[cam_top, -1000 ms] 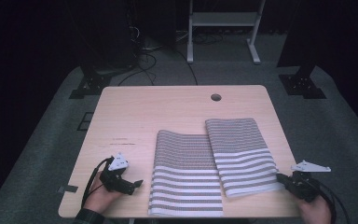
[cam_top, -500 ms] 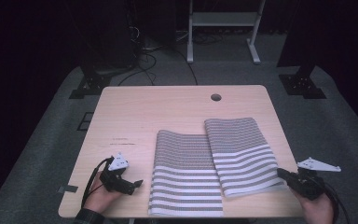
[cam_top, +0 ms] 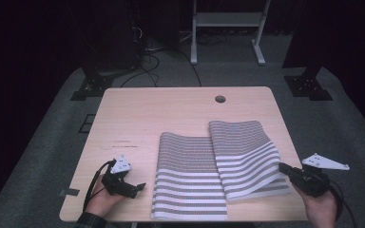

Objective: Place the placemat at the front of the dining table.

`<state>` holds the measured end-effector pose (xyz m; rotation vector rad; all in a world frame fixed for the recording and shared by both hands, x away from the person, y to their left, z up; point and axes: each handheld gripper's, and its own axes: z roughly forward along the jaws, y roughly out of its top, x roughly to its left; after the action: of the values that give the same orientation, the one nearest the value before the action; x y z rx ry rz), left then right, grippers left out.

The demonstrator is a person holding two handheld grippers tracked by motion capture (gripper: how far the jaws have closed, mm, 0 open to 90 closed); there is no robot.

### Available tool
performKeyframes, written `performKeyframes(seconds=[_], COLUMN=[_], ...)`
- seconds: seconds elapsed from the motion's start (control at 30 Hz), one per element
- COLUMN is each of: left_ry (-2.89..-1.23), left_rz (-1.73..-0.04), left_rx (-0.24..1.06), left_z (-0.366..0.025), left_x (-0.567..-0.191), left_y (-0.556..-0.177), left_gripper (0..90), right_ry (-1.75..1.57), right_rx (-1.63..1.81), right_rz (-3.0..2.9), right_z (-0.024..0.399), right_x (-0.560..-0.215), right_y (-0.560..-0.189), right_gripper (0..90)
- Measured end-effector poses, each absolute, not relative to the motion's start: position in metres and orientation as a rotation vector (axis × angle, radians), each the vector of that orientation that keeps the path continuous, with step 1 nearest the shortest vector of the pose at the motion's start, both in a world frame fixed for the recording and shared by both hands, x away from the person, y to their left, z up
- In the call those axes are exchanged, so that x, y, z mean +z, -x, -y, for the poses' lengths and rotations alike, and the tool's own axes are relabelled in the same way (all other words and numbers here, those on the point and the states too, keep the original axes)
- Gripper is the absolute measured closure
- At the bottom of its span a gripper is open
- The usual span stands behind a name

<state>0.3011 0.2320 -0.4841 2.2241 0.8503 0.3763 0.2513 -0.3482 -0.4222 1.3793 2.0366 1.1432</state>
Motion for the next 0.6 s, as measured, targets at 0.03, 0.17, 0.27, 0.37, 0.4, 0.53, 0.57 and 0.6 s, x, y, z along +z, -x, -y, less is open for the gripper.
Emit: performKeyframes(seconds=[0.03, 0.17, 0.27, 0.37, 0.4, 0.53, 0.57, 0.6], left_ry=[-2.224, -2.224, -2.224, -2.224, -2.224, -2.224, -2.224, -2.224], left_rz=[-0.85, -0.85, -0.851, -0.85, -0.85, -0.85, -0.85, -0.85], left_rx=[0.377, 0.377, 0.376, 0.376, 0.376, 0.376, 0.376, 0.376], left_z=[-0.232, -0.232, -0.232, -0.232, -0.232, -0.232, -0.232, -0.232], left_x=[-0.484, -0.484, -0.484, -0.484, -0.484, -0.484, -0.484, -0.484], left_y=[-0.301, -0.301, -0.301, -0.301, -0.301, -0.301, -0.301, -0.301], left_gripper=[0.0, 0.0, 0.0, 0.0, 0.0, 0.0, 0.0, 0.0], right_ry=[-1.378, -1.355, -1.337, -1.318, -1.314, -1.302, -1.3, -1.294], right_rx=[1.149, 1.164, 1.175, 1.185, 1.191, 1.208, 1.209, 1.211], right_rz=[-2.037, -2.043, -2.051, -2.063, -2.065, -2.084, -2.09, -2.098], right_z=[0.347, 0.341, 0.336, 0.33, 0.328, 0.32, 0.318, 0.315], right_x=[-0.421, -0.419, -0.417, -0.416, -0.416, -0.417, -0.418, -0.418], right_y=[-0.252, -0.258, -0.263, -0.269, -0.271, -0.279, -0.281, -0.285], right_gripper=[88.8, 88.8, 88.8, 88.8, 88.8, 88.8, 88.8, 88.8])
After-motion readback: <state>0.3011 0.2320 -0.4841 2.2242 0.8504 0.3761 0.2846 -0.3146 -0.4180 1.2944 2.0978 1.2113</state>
